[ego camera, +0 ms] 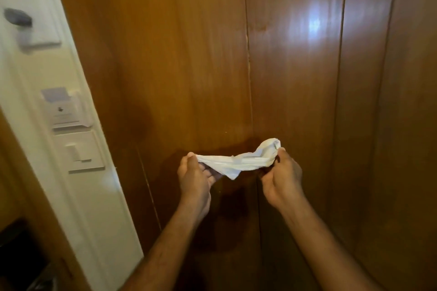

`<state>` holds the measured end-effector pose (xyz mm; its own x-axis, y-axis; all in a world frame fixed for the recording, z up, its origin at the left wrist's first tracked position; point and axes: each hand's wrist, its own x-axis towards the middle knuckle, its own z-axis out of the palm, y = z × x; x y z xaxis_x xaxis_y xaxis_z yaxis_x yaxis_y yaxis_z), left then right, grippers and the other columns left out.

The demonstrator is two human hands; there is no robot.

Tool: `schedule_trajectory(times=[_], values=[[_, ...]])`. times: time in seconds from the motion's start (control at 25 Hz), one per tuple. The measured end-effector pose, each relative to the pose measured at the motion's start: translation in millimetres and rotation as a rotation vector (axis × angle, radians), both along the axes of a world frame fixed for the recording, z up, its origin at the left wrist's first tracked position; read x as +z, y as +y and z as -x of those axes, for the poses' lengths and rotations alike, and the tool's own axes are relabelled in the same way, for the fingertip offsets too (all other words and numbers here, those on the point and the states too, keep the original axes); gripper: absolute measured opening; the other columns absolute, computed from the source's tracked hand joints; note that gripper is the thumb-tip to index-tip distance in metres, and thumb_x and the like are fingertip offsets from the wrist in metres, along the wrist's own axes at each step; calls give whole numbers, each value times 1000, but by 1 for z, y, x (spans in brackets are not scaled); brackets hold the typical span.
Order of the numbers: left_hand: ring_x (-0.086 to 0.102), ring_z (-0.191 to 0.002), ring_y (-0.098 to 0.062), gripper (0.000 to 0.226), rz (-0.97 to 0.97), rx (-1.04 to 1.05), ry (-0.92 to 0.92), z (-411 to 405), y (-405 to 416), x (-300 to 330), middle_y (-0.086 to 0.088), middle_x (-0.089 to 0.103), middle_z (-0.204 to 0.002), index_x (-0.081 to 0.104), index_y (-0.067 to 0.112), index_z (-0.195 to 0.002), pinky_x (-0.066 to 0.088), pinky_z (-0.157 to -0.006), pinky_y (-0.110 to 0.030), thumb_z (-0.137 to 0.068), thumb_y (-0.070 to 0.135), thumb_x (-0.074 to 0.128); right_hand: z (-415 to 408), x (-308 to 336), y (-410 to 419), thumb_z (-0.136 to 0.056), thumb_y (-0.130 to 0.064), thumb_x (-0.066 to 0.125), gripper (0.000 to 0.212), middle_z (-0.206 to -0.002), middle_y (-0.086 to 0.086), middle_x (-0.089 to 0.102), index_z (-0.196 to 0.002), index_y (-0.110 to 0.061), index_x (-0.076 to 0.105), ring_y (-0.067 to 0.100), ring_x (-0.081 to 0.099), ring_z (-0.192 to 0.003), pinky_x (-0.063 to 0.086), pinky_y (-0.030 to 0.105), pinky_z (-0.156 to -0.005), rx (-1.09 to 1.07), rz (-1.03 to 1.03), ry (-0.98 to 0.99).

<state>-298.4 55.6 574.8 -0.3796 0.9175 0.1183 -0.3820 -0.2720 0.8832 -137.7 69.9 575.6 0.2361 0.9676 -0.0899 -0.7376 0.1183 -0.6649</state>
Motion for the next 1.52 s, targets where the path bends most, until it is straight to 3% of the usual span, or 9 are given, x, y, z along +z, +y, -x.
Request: schedule_trajectory(times=[0.16, 0.32, 0.44, 0.68, 0.88, 1.08, 1.32, 1.4, 1.52], values=[[72, -70, -6, 25, -18, 111, 217, 1, -4, 4, -5, 65, -95, 53, 30, -97, 53, -50, -20, -110, 40, 35, 4, 2, 6, -94, -37, 62, 24, -118, 11, 65, -111, -19, 59, 29, 70, -102, 62, 47, -80, 95, 61, -79], [69, -86, -12, 20, -14, 89, 276, 4, -7, 8, -2, 61, -97, 55, 35, -98, 56, -66, -25, -108, 43, 39, -5, -9, 1, -51, -45, 93, 88, -130, 24, 63, -123, -10, 57, 42, 67, -114, 58, 53, -78, 637, -6, -46], [67, -92, -14, 20, -47, 98, 329, 16, -10, 10, -1, 59, -98, 55, 35, -97, 56, -62, -18, -107, 44, 41, -12, -19, 0, -55, -15, 96, 66, -113, 26, 70, -110, -5, 61, 36, 71, -106, 65, 42, -65, 772, -40, -159], [64, -92, -18, 21, 49, 289, 378, 59, -9, 1, -1, 59, -98, 56, 31, -96, 50, -51, -12, -106, 44, 44, 5, -29, 18, -95, -27, 61, 25, -96, 13, 71, -115, -11, 59, 22, 71, -82, 59, 45, -68, 431, 119, -159], [67, -76, -13, 28, 144, 323, 415, 85, -24, -38, -6, 62, -89, 57, 25, -91, 46, -43, -15, -109, 38, 39, 54, -39, 11, -81, -23, 76, 34, -95, 18, 65, -103, -4, 58, 28, 70, -89, 63, 47, -76, 506, 38, 203], [57, -50, -8, 32, 205, 393, 370, 127, -69, -67, -5, 57, -68, 57, 14, -82, 45, -42, -22, -109, 28, 43, 118, -66, -3, -73, 5, 69, 31, -107, 30, 72, -101, -2, 59, 38, 75, -90, 63, 47, -66, 806, 124, 43], [63, -86, -17, 24, 380, 823, 1185, 221, -179, -128, 2, 65, -92, 66, 17, -103, 57, -78, -41, -106, 31, 46, 217, -123, -22, -100, -23, 53, 30, -124, 20, 66, -126, -8, 57, 36, 67, -109, 61, 53, -79, 734, 352, -37], [64, -107, -33, 35, 404, 1069, 1439, 261, -219, -143, -12, 69, -110, 68, 7, -113, 50, -96, -54, -101, 32, 46, 255, -139, -42, -101, -34, 49, 37, -126, 18, 64, -129, -10, 52, 37, 65, -112, 52, 58, -96, 696, 350, -80], [44, -135, -48, 47, 506, 1365, 1856, 328, -268, -156, -32, 55, -139, 62, -3, -126, 30, -111, -61, -96, 32, 50, 315, -150, -73, -100, -49, 43, 42, -106, 9, 68, -121, -15, 55, 26, 66, -95, 55, 42, -84, 663, 392, -143]])
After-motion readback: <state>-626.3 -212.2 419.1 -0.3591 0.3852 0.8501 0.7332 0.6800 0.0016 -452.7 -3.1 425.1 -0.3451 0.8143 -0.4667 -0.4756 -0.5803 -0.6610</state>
